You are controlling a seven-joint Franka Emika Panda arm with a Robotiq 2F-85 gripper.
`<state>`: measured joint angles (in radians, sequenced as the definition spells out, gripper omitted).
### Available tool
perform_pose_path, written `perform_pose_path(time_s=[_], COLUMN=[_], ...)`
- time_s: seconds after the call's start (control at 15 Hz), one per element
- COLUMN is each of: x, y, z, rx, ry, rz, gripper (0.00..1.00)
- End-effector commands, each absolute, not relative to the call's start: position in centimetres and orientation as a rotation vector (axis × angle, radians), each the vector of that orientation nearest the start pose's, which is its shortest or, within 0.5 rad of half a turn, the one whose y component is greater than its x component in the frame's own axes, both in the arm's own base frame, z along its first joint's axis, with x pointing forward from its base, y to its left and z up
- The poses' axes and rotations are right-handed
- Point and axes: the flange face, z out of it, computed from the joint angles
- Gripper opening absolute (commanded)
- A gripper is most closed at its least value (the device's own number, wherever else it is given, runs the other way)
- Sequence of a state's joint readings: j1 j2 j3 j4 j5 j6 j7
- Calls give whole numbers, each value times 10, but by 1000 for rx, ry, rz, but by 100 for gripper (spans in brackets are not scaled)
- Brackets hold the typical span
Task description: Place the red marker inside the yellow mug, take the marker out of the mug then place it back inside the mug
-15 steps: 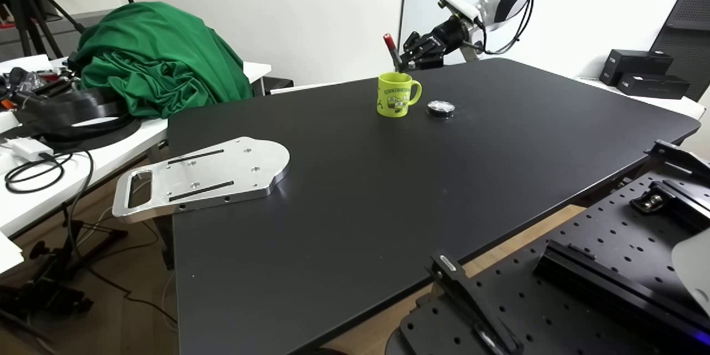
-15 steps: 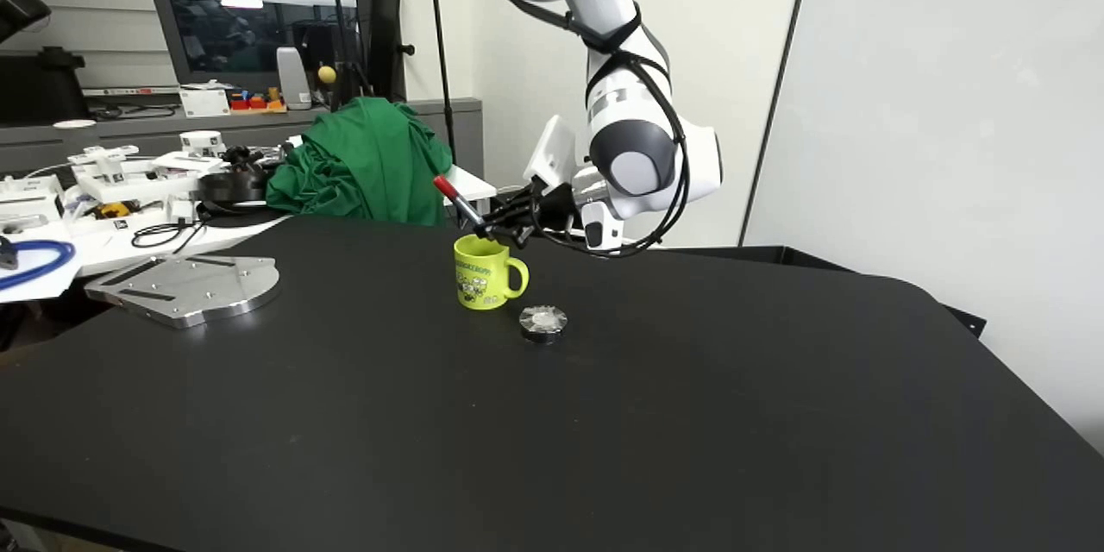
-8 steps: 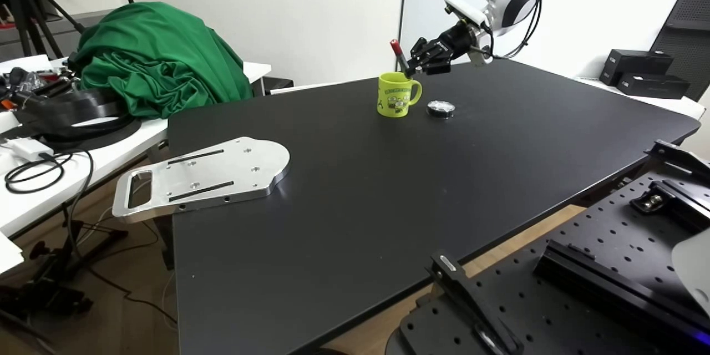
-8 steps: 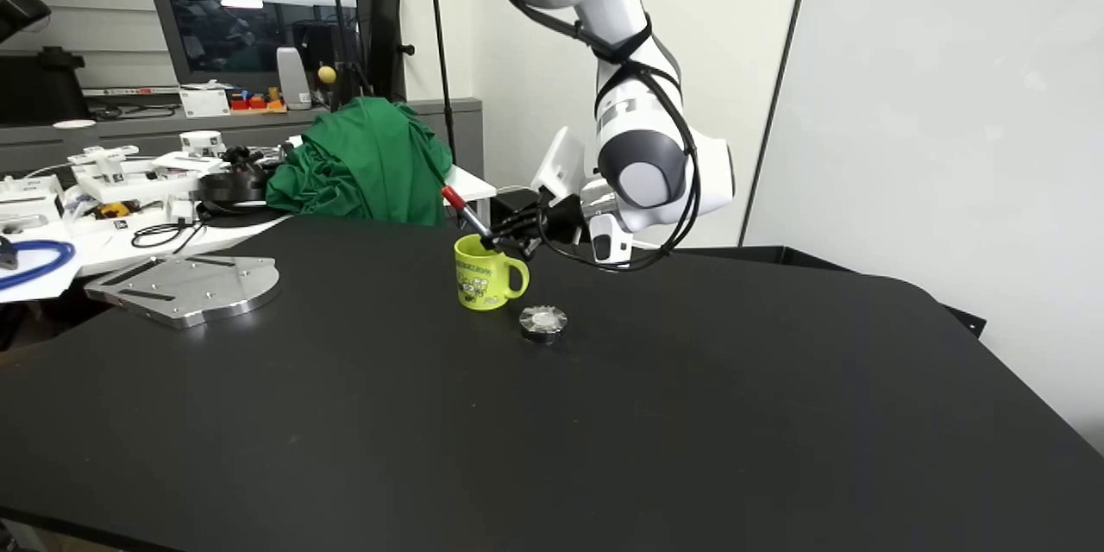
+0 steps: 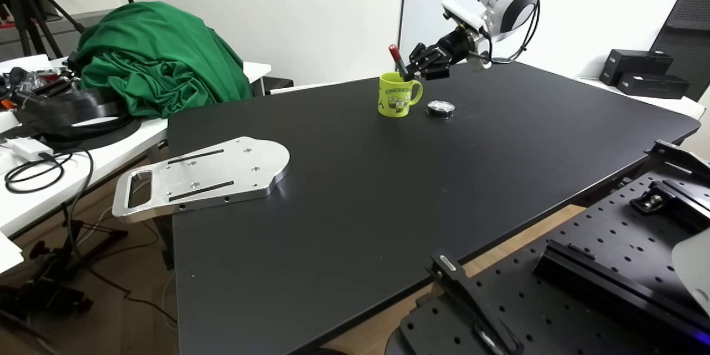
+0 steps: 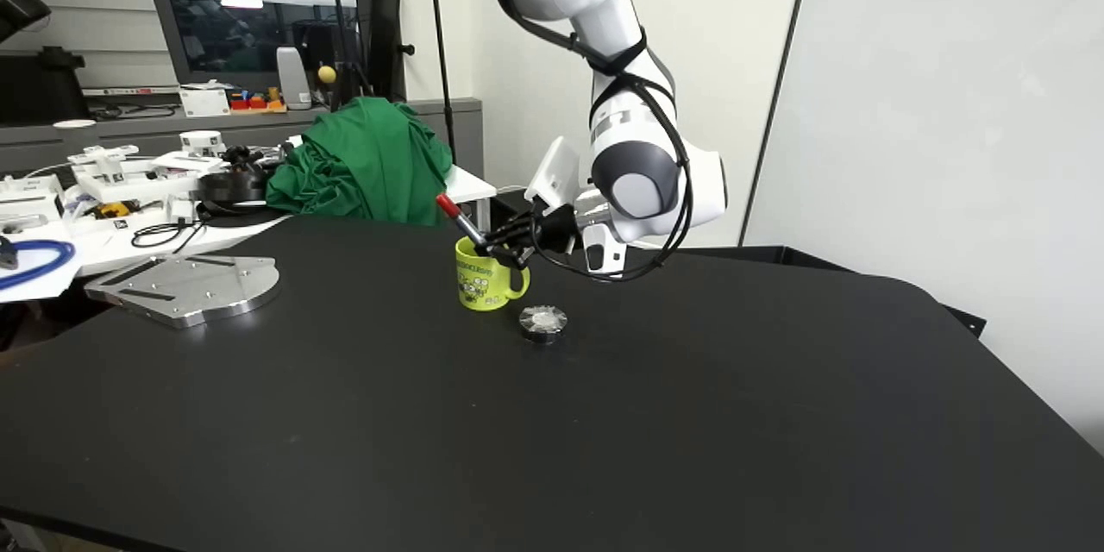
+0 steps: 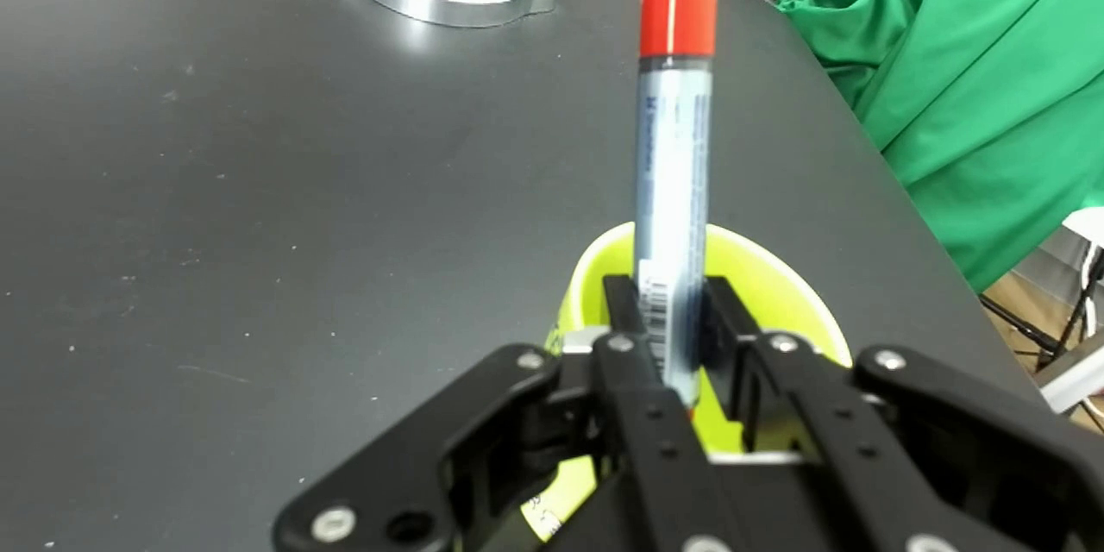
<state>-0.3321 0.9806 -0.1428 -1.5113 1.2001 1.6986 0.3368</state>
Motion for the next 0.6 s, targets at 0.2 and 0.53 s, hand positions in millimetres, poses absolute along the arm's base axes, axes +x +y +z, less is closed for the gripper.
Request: perform_pose_path(time_s=[0.2, 0.53], x=[606, 606], y=[-203, -203], z=[71, 73], rx=[-1505, -1503], ry=[1411, 1405], rz=[694, 687], gripper=[17, 68])
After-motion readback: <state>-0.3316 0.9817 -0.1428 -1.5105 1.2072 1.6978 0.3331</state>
